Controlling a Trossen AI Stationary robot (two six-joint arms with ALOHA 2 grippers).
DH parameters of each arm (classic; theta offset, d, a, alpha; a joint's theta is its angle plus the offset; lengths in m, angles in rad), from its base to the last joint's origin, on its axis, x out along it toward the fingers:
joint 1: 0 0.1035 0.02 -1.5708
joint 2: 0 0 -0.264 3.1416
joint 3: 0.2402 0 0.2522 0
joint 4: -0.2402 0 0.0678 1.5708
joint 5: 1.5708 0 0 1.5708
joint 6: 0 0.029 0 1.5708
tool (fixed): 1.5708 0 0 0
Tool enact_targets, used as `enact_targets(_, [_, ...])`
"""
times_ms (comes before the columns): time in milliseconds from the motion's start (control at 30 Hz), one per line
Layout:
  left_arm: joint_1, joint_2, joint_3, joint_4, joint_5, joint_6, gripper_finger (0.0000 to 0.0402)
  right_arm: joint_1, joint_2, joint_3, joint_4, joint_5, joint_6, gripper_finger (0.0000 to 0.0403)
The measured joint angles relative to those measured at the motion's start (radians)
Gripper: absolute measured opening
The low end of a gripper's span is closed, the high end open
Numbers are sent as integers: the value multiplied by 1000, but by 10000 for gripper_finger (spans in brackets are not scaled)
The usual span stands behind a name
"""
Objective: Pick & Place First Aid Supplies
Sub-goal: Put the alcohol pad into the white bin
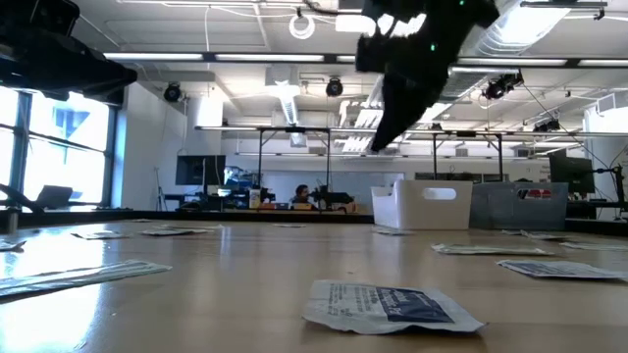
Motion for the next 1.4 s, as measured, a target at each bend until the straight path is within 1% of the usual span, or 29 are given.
enact_targets(100, [0, 0, 0, 0, 0, 0, 69, -53, -87, 1, -36, 101, 57, 0])
enact_targets(167, [0, 0, 0, 0, 0, 0, 69, -101, -129, 1, -48, 150, 81, 0])
enact_targets(267, [0, 0, 0, 0, 0, 0, 69, -188, -160, 1, -44, 167, 94, 0])
enact_targets(367, [0, 0, 0, 0, 1, 0, 69, -292, -155, 1, -30, 164, 77, 0])
enact_targets(500, [0, 0, 0, 0, 2, 0, 69, -429, -105, 1, -10, 165, 96, 0])
enact_targets(600, [0, 0, 0, 0, 2, 0, 69, -494, -52, 1, 29, 165, 98, 0])
enact_targets(700, [0, 0, 0, 0, 2, 0, 69, -526, 18, 1, 72, 159, 93, 0])
enact_targets(867, [0, 0, 0, 0, 2, 0, 69, -602, 101, 1, 43, 148, 100, 0])
enact_targets(1067, [0, 0, 0, 0, 2, 0, 69, -665, 119, 1, 37, 137, 142, 0])
enact_targets(1233, [0, 0, 0, 0, 2, 0, 69, -666, 120, 1, 50, 142, 138, 0])
enact_targets(1300, [0, 0, 0, 0, 2, 0, 69, -667, 133, 2, 52, 160, 134, 0])
enact_targets(1400, [0, 0, 0, 0, 2, 0, 69, -677, 163, 2, 49, 155, 133, 0])
